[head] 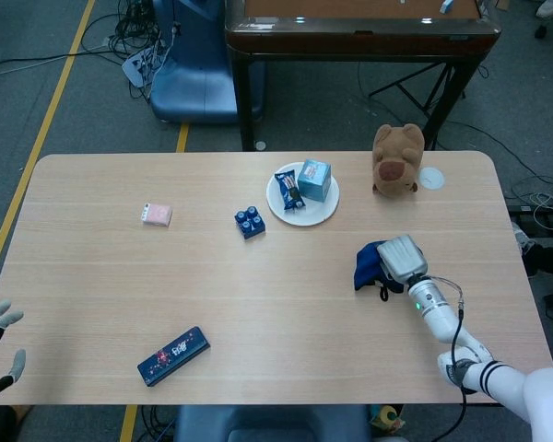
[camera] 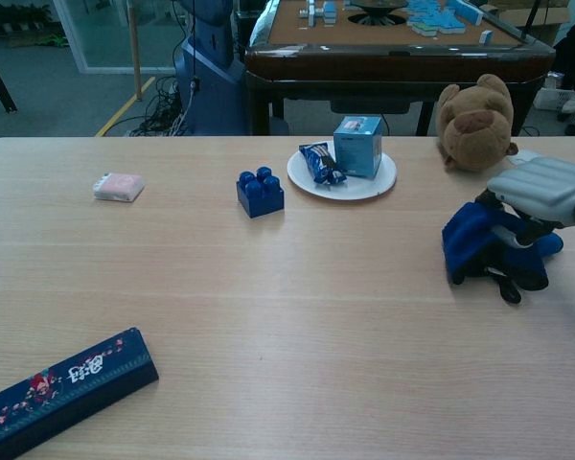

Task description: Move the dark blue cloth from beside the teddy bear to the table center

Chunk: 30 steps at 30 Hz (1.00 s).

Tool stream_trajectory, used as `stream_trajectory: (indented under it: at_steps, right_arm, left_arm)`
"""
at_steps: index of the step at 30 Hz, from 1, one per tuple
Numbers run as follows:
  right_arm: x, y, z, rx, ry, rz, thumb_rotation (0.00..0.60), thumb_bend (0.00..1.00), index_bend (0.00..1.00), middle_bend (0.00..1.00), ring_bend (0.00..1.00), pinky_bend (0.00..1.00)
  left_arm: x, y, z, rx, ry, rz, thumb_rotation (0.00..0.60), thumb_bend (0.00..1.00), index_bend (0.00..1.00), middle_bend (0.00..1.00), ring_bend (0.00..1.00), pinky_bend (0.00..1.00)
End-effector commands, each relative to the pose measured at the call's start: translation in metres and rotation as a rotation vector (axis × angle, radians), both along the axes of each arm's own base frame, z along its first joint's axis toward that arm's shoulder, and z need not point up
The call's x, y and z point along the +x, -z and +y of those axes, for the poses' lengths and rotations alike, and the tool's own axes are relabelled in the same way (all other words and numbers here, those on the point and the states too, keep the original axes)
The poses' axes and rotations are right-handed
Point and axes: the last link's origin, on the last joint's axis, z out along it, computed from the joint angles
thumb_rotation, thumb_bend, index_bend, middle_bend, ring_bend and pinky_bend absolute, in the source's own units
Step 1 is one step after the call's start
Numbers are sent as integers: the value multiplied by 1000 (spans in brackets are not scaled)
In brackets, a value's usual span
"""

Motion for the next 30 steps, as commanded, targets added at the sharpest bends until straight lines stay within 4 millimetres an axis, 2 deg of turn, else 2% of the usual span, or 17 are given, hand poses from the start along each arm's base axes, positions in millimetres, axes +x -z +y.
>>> stream_trajectory:
  at_steps: [1,7,13,17,22,30]
  right_arm:
    - [1,-1,-20,-55,30,10,600,651,653,558,578,768]
    - [2,3,-32,-77,51,17,600,651,654,558,578,768]
    - [5,16,-21,-7,32,2,600,651,653,558,578,768]
    - [15,24,5,92,-17,-59,600,651,654,558,578,768]
    - [24,20,37,181,-69,-105,600,650,655,558,578,768]
    - [40,17,76,260,-130,-126,600,651,655,558,578,768]
  left_arm:
    - [0,0,0,-1,-2,0,600,411,229,128,188,154]
    - [0,-1,-1,2,-4,2,600,411,229,128,188,154]
    - [0,-2,-2,6,-7,2,600,412,229,128,188,154]
    - [-1,-2,-2,3,-6,3,600,411,229,128,188,154]
    - [-2,0,-1,-3,-8,5,600,411,229,128,188,154]
    - [0,3,1,-9,2,3,600,412,229,128,188,154]
